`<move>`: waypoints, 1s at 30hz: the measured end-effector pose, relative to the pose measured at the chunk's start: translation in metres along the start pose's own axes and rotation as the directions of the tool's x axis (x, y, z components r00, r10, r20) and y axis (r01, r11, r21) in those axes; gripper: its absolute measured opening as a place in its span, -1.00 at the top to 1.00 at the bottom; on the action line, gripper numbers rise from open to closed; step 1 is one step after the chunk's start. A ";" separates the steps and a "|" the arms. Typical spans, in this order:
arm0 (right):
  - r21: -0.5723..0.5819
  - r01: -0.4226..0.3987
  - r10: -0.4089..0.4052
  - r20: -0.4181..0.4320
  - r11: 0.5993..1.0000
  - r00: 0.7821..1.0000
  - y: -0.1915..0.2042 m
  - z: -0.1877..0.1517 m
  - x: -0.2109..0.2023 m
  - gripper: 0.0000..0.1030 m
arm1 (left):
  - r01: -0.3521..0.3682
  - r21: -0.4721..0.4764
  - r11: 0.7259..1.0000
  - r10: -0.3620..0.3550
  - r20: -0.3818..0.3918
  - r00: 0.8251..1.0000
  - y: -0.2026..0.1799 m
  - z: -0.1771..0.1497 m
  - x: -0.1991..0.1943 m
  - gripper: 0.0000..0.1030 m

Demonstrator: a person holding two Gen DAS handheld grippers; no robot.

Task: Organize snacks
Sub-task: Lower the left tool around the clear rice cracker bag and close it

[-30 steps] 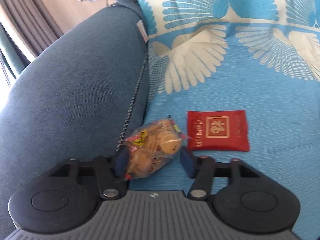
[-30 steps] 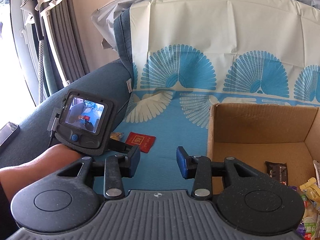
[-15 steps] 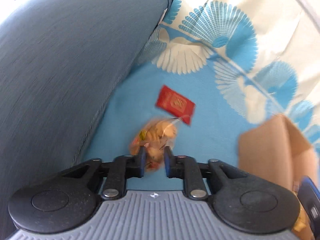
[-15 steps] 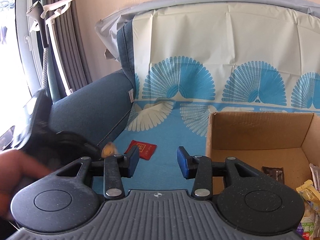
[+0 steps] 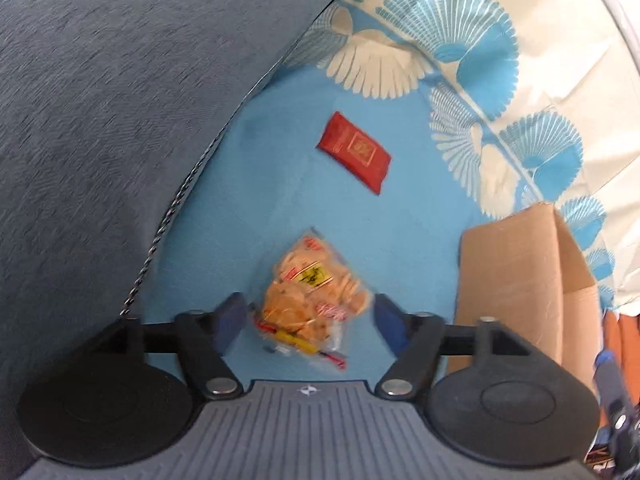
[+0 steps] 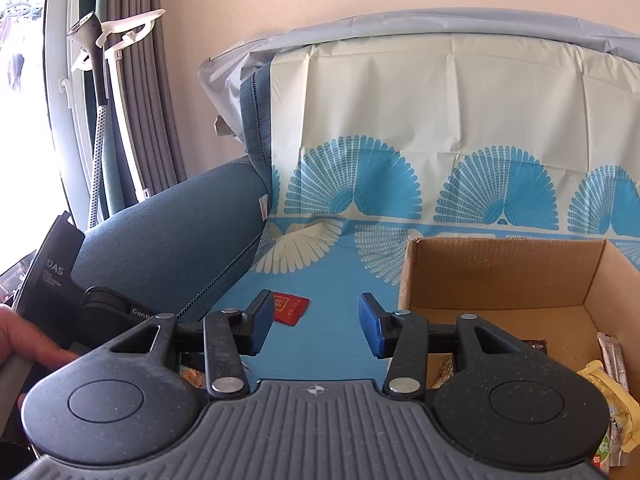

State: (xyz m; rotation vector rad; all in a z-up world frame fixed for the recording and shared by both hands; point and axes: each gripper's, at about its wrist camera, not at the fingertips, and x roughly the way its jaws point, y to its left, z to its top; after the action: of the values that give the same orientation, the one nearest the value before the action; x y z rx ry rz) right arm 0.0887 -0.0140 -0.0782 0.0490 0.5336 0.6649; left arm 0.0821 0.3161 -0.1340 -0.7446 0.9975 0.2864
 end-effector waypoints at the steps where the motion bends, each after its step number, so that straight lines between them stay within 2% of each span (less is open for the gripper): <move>1: 0.002 -0.001 0.001 -0.003 1.000 1.000 0.000 -0.002 -0.001 -0.03 | -0.001 -0.004 1.000 0.001 0.002 1.000 -0.001 0.001 0.001 -0.62; 5: -0.013 -0.004 0.004 -0.029 1.000 1.000 0.004 -0.006 0.001 -0.08 | 0.007 0.013 1.000 -0.006 -0.040 0.999 -0.008 0.005 0.018 -0.64; 7: -0.019 -0.021 0.020 -0.045 1.000 0.999 0.005 -0.003 0.001 -0.09 | -0.031 0.053 0.998 0.034 -0.051 0.998 -0.016 0.006 0.026 -0.64; 9: -0.025 -0.040 0.038 -0.062 0.999 0.997 0.005 0.005 0.003 -0.19 | -0.079 0.111 0.991 0.085 -0.047 0.995 -0.024 0.005 0.032 -0.64; 12: -0.030 -0.056 0.052 -0.113 0.998 0.992 0.002 0.022 0.013 -0.27 | -0.095 0.181 0.979 0.104 -0.037 0.994 -0.035 0.004 0.039 -0.64; 17: -0.005 -0.086 0.084 -0.173 0.996 0.981 -0.003 0.059 0.046 -0.38 | -0.100 0.203 0.974 0.112 -0.051 0.992 -0.040 0.004 0.046 -0.64; 22: -0.052 -0.120 0.106 -0.209 0.991 0.972 0.012 0.082 0.091 -0.46 | -0.105 0.232 0.967 0.121 -0.053 0.991 -0.045 0.004 0.053 -0.64; 24: -0.074 -0.142 0.122 -0.229 0.987 0.966 0.021 0.086 0.110 -0.50 | -0.109 0.238 0.965 0.129 -0.071 0.989 -0.045 0.003 0.055 -0.60; 26: -0.107 -0.156 0.126 -0.247 0.982 0.961 0.029 0.089 0.130 -0.52 | -0.107 0.227 0.968 0.131 -0.091 0.987 -0.043 0.003 0.058 -0.29; 28: -0.132 -0.169 0.128 -0.275 0.977 0.953 0.036 0.088 0.151 -0.53 | -0.092 0.192 0.977 0.115 -0.113 0.987 -0.037 0.003 0.059 -0.14; 30: -0.151 -0.180 0.129 -0.295 0.972 0.947 0.042 0.084 0.169 -0.54 | -0.085 0.132 0.988 0.100 -0.108 0.989 -0.029 0.006 0.057 -0.10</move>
State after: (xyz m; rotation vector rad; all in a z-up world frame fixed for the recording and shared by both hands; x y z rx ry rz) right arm 0.2168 0.1303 -0.0734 -0.1751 0.7500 0.8783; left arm 0.1317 0.2931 -0.1670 -0.6044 1.1501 0.2605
